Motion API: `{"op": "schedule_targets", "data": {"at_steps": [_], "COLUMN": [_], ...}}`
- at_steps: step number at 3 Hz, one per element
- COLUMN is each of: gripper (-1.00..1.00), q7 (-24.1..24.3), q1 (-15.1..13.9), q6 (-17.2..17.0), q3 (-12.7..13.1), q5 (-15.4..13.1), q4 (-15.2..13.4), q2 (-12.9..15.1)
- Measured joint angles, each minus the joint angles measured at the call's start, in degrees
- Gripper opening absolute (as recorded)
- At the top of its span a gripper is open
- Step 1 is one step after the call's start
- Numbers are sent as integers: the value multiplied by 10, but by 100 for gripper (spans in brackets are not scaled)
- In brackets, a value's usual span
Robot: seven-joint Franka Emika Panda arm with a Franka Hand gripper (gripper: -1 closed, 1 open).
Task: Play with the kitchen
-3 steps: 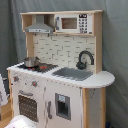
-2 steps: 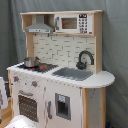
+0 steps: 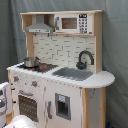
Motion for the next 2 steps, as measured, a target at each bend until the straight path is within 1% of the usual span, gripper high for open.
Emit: {"op": "schedule_targets", "data": {"at_steps": [1, 2], "gripper": [100, 100], "q7": [8, 5], "q1": [-36, -68], "q6": [38, 85], "q3": [18, 20], "q5": [0, -1], "q4": [-11, -23], "q2": [0, 0]}}
